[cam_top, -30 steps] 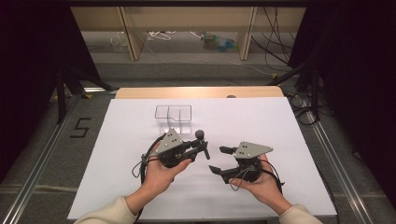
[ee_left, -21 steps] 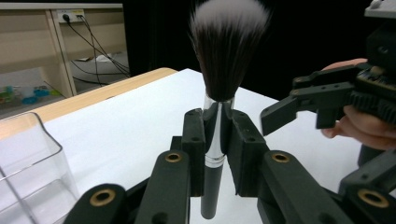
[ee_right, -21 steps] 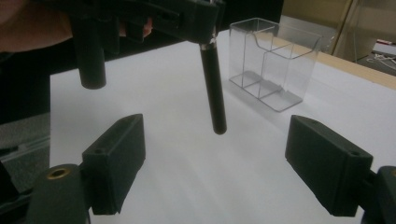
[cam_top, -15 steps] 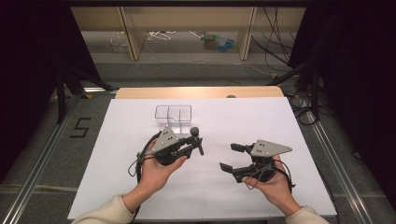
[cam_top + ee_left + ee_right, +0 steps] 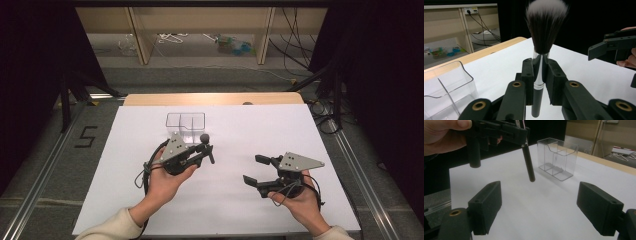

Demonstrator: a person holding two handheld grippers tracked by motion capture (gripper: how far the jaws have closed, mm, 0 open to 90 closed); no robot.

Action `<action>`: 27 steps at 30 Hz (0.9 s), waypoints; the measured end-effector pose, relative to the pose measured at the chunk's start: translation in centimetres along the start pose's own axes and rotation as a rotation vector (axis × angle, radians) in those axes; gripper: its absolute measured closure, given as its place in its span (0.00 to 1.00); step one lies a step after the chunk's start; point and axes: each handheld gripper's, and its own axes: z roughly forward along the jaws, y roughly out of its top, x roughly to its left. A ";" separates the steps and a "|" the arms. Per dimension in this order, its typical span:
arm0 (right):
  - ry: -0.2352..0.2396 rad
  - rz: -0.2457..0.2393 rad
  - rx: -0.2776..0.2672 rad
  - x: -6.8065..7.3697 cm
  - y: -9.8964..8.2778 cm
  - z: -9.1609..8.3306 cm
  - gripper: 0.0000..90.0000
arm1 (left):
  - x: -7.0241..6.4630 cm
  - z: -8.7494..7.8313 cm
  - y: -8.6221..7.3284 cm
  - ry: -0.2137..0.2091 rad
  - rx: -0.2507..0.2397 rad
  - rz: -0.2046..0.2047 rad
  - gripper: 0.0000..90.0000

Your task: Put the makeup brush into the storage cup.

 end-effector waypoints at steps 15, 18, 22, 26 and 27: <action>-0.024 0.018 -0.017 -0.2 -0.4 -1.2 0.21 | 0.6 -0.4 0.3 0.030 -0.005 0.005 0.86; -0.024 0.019 -0.037 -0.3 -0.4 -1.3 0.21 | 0.7 -0.4 0.4 0.030 -0.006 0.006 0.86; -0.032 0.023 -0.018 -0.3 -0.4 -1.5 0.21 | 0.8 -0.5 0.5 0.036 -0.006 0.002 0.86; -0.029 0.043 -0.006 -0.1 -0.4 -1.6 0.21 | 1.1 -0.5 0.6 0.039 -0.002 0.009 0.86; -0.023 0.027 -0.037 -0.2 -0.5 -1.3 0.21 | 1.1 -0.5 0.6 0.040 -0.002 0.008 0.86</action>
